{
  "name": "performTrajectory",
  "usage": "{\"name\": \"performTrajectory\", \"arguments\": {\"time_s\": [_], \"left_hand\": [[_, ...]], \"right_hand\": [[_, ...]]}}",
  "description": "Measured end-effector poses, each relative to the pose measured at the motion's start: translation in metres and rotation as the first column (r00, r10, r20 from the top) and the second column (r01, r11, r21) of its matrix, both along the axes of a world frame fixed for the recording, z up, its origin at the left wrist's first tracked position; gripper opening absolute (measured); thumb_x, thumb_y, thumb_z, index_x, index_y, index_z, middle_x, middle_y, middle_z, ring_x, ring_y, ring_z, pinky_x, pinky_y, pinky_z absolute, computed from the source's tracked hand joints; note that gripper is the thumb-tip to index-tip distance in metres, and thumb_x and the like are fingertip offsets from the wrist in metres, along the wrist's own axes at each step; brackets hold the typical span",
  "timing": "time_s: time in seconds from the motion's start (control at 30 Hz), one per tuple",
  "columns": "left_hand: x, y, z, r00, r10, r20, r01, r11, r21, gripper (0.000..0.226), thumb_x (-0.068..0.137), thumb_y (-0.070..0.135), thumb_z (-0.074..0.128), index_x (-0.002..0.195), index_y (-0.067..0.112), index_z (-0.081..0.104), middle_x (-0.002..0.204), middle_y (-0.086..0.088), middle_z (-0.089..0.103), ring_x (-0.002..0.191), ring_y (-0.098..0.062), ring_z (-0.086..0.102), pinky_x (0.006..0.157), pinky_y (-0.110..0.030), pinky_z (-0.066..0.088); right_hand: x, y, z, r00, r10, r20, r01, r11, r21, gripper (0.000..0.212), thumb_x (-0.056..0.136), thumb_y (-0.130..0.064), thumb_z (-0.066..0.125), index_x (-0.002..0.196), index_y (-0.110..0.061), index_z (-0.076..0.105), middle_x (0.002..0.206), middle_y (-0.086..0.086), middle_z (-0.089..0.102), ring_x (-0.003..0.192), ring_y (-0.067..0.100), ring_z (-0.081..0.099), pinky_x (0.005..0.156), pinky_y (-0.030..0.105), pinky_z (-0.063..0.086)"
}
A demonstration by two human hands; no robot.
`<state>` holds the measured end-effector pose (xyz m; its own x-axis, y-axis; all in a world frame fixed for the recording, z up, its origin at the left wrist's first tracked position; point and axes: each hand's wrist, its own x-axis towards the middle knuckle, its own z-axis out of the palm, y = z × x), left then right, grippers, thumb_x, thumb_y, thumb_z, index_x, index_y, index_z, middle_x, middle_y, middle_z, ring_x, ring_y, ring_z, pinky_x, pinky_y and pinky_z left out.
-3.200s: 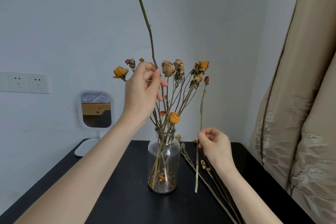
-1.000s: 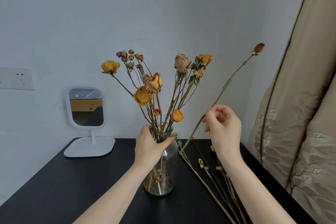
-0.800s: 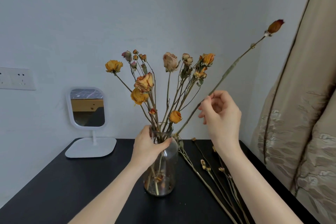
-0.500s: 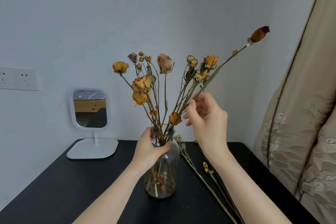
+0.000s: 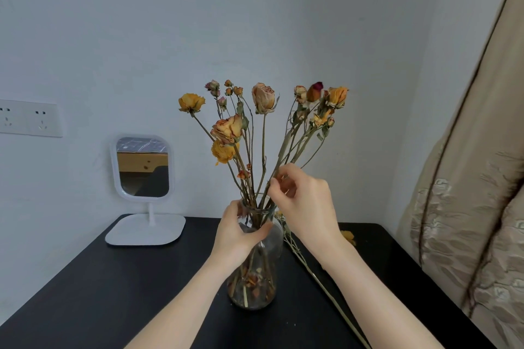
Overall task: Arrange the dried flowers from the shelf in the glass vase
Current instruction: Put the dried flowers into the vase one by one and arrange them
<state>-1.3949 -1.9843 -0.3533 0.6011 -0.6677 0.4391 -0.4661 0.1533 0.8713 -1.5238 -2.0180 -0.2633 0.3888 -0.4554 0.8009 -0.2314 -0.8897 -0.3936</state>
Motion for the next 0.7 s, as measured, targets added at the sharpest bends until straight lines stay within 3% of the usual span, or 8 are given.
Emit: {"name": "performTrajectory", "arguments": {"time_s": [0.13, 0.3, 0.43, 0.53, 0.7], "left_hand": [[0.0, -0.001, -0.001, 1.0, 0.001, 0.001, -0.001, 1.0, -0.005, 0.044, 0.07, 0.033, 0.077, 0.105, 0.03, 0.051, 0.104, 0.011, 0.059, 0.099, -0.004, 0.055, 0.083, -0.023, 0.045], [0.002, 0.0, -0.003, 1.0, -0.009, -0.003, 0.009, 1.0, -0.006, 0.045, 0.07, 0.033, 0.077, 0.106, 0.031, 0.05, 0.106, 0.011, 0.059, 0.101, -0.004, 0.055, 0.085, -0.023, 0.045], [0.002, -0.001, -0.003, 1.0, -0.006, 0.002, 0.006, 1.0, -0.007, 0.046, 0.069, 0.037, 0.077, 0.107, 0.032, 0.05, 0.107, 0.012, 0.059, 0.101, -0.004, 0.055, 0.083, -0.019, 0.044], [0.002, -0.001, -0.003, 1.0, 0.004, 0.015, -0.003, 1.0, -0.002, 0.047, 0.068, 0.038, 0.077, 0.106, 0.031, 0.05, 0.107, 0.012, 0.059, 0.099, -0.002, 0.055, 0.075, -0.011, 0.041], [0.002, -0.001, -0.002, 1.0, 0.008, 0.007, -0.008, 1.0, 0.01, 0.051, 0.069, 0.038, 0.077, 0.111, 0.028, 0.05, 0.11, 0.011, 0.058, 0.102, -0.005, 0.055, 0.075, -0.01, 0.04]], "right_hand": [[0.004, -0.001, -0.002, 0.996, -0.075, -0.054, 0.074, 0.997, -0.023, 0.013, 0.089, -0.027, 0.056, 0.093, -0.017, 0.063, 0.065, -0.006, 0.056, 0.051, 0.005, 0.048, 0.047, 0.012, 0.035], [0.003, 0.001, 0.008, 0.983, -0.066, -0.171, 0.077, 0.996, 0.055, 0.019, 0.09, -0.03, 0.055, 0.104, -0.019, 0.06, 0.075, -0.002, 0.064, 0.064, 0.012, 0.061, 0.06, 0.023, 0.053], [-0.008, 0.007, 0.031, 0.997, 0.066, -0.029, -0.062, 0.99, 0.125, 0.028, 0.088, -0.033, 0.06, 0.112, -0.019, 0.059, 0.064, -0.008, 0.063, 0.054, 0.002, 0.058, 0.06, 0.018, 0.052], [-0.013, 0.013, 0.047, 0.988, 0.114, 0.1, -0.123, 0.988, 0.094, 0.02, 0.087, -0.031, 0.062, 0.102, -0.018, 0.066, 0.062, -0.008, 0.062, 0.053, 0.005, 0.059, 0.06, 0.022, 0.055], [-0.008, 0.012, 0.06, 0.99, 0.109, 0.087, -0.119, 0.986, 0.121, 0.016, 0.089, -0.03, 0.06, 0.093, -0.017, 0.069, 0.069, -0.003, 0.065, 0.057, 0.01, 0.059, 0.065, 0.031, 0.056]]}}
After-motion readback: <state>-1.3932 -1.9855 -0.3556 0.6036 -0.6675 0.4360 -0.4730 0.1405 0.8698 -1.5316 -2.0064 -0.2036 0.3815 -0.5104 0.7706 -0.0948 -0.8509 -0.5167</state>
